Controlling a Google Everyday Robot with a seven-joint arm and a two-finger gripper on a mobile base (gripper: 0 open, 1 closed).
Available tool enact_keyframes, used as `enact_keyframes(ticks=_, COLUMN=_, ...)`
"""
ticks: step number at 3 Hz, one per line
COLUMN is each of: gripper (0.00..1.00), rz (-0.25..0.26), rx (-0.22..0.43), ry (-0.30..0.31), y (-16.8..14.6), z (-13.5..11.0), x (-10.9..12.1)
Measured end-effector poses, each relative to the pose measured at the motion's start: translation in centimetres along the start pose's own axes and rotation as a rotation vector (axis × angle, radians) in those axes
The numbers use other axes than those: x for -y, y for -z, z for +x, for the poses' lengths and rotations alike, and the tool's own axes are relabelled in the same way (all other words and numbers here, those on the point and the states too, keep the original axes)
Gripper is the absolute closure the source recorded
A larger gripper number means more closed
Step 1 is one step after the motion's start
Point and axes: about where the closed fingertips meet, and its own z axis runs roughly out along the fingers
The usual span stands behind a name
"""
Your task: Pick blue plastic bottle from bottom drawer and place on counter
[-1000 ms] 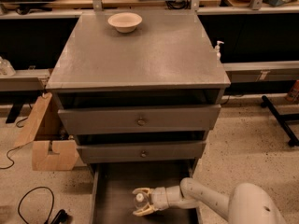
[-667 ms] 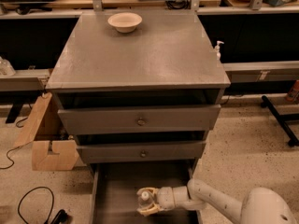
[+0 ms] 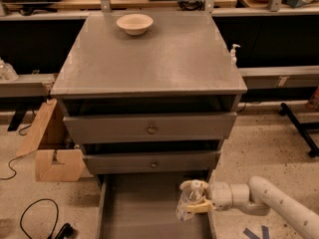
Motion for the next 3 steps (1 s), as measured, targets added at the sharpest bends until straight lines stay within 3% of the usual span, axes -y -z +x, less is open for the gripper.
enact_keyframes(ticks=2, gripper=1.0, rz=0.207, rx=0.028, ry=0.048, y=9.3, z=-20.5, x=-1.9)
enact_keyframes(ticks=3, gripper=1.0, rz=0.283, rx=-0.012, ry=0.115, y=10.6, z=-27.2, x=-2.5)
